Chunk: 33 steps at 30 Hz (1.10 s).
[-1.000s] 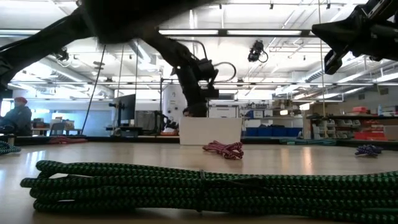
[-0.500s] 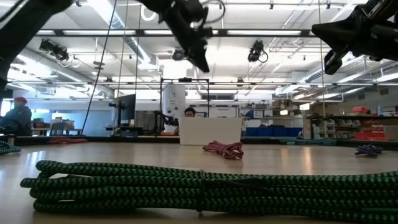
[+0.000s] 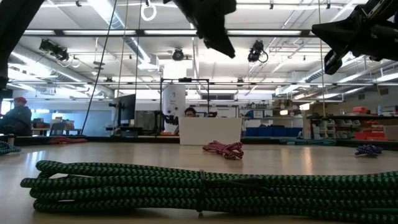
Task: Pick and place USB-C Cables
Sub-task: Put the right red charger cable into the white bin
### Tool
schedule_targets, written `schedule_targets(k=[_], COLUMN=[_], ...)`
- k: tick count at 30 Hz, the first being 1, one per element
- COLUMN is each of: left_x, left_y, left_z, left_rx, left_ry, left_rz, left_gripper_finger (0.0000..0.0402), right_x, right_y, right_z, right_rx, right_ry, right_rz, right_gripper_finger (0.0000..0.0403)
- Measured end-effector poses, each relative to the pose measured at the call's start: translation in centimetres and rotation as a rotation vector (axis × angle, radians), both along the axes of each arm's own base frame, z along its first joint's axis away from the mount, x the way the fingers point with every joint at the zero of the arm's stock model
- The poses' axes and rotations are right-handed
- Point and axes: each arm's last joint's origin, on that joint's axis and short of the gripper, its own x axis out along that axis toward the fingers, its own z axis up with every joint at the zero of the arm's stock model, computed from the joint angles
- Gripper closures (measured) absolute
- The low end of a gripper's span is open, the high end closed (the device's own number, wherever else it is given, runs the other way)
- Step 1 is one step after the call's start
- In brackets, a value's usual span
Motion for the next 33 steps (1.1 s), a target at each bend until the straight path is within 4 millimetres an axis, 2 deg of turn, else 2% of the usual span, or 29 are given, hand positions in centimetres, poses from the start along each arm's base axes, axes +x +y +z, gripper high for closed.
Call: schedule_targets(k=[5, 9, 14, 17, 21, 25, 29, 33], left_x=[0.0, -0.9, -2.3, -2.5, -1.4, -0.3, -0.5, -0.8], left_y=[-4.1, -6.4, -8.8, -10.0, -10.3, -9.8, -8.8, -7.3], left_z=[-4.4, -8.4, -12.5, -13.8, -14.9, -14.9, -15.9, -16.3], left_rx=[-0.037, -0.035, 0.139, 0.244, 0.246, 0.26, 0.276, 0.285], left_ry=[0.092, 0.194, 0.236, 0.183, 0.118, 0.011, 0.064, 0.112], left_rz=[-0.098, -0.153, -0.443, -0.549, -0.546, -0.556, -0.59, -0.593], left_gripper_finger=[0.0291, 0.029, 0.029, 0.0283, 0.0247, 0.0197, 0.0158, 0.0154], right_x=[0.0, 0.0, 0.0, 0.0, 0.0, 0.0, 0.0, 0.0], right_y=[0.0, 0.0, 0.0, 0.0, 0.0, 0.0, 0.0, 0.0], right_z=[0.0, 0.0, 0.0, 0.0, 0.0, 0.0, 0.0, 0.0], right_rx=[0.0, 0.0, 0.0, 0.0, 0.0, 0.0, 0.0, 0.0], right_ry=[0.0, 0.0, 0.0, 0.0, 0.0, 0.0, 0.001, -0.001], right_rz=[0.0, 0.0, 0.0, 0.0, 0.0, 0.0, 0.0, 0.001], right_gripper_finger=[0.0393, 0.0393, 0.0393, 0.0393, 0.0393, 0.0393, 0.0393, 0.0393])
